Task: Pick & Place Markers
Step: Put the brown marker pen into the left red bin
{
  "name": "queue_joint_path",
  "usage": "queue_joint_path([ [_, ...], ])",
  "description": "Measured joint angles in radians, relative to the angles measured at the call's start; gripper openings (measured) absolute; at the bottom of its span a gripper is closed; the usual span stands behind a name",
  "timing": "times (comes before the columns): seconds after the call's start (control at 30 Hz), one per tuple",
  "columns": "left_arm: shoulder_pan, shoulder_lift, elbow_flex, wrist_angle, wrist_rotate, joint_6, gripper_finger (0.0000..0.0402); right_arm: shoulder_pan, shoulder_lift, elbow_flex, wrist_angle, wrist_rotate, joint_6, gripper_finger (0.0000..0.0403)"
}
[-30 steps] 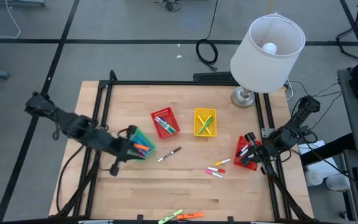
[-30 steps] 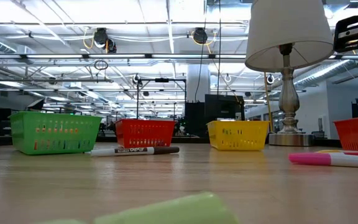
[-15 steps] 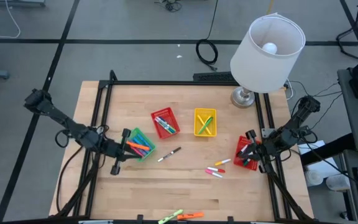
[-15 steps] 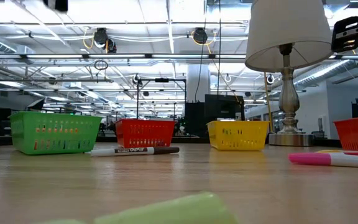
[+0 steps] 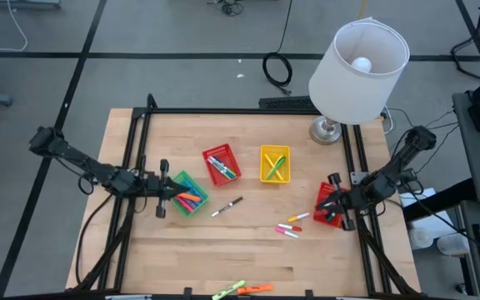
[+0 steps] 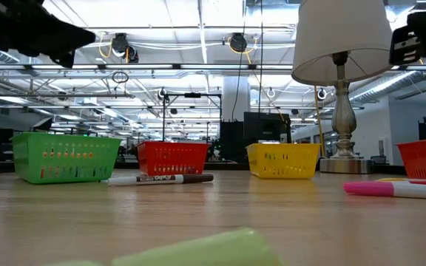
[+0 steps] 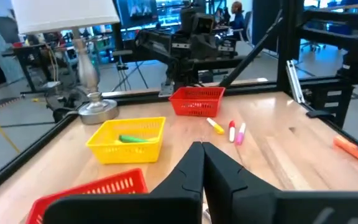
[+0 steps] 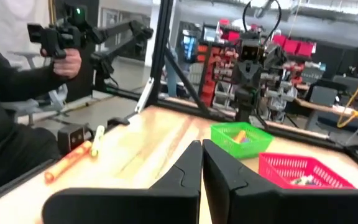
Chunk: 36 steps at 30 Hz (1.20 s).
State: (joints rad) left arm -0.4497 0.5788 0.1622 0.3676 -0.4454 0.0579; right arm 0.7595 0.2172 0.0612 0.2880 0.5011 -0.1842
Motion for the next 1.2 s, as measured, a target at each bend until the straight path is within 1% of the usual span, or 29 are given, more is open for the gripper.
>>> queue_joint_path([
  [0.17, 0.019, -0.006, -0.026, 0.002, 0.002, -0.011, 0.0004, -0.015, 0.046, 0.0, 0.003, -0.001, 0.015, 0.0],
  [0.33, 0.031, -0.005, -0.041, 0.027, 0.073, -0.007, 0.0003, -0.021, 0.083, 0.0, 0.05, -0.003, 0.011, 0.0],
  [0.47, 0.04, -0.005, -0.041, 0.021, 0.079, -0.005, 0.0003, -0.021, 0.111, 0.0, 0.08, 0.001, -0.001, 0.0],
  [0.57, 0.045, -0.005, -0.041, 0.014, 0.079, -0.004, 0.0004, -0.023, 0.14, 0.0, 0.149, 0.004, -0.001, 0.0],
  [0.67, 0.045, -0.005, -0.041, 0.027, 0.079, -0.005, 0.0013, -0.036, 0.193, 0.0, 0.241, -0.005, -0.016, 0.0],
  [0.77, 0.045, -0.005, -0.041, 0.039, 0.079, -0.008, 0.0019, -0.069, 0.271, 0.01, 0.319, -0.004, -0.01, 0.0],
  [0.9, 0.045, -0.005, -0.041, 0.049, 0.079, -0.004, 0.002, -0.134, 0.405, 0.082, 0.274, -0.012, 0.09, 0.0],
  [1.03, 0.044, -0.005, -0.041, 0.05, 0.078, -0.003, 0.002, -0.216, 0.566, 0.229, 0.177, -0.112, 0.189, 0.0],
  [1.07, 0.044, -0.005, -0.041, 0.051, 0.078, -0.003, 0.0021, -0.236, 0.618, 0.268, 0.156, -0.115, 0.202, 0.0],
  [1.13, 0.044, -0.005, -0.041, 0.052, 0.078, -0.003, 0.0021, -0.283, 0.726, 0.349, 0.122, -0.119, 0.206, 0.0],
  [1.2, 0.044, -0.005, -0.041, 0.056, 0.078, -0.003, 0.0021, -0.345, 0.839, 0.444, 0.096, -0.175, 0.206, 0.0],
])
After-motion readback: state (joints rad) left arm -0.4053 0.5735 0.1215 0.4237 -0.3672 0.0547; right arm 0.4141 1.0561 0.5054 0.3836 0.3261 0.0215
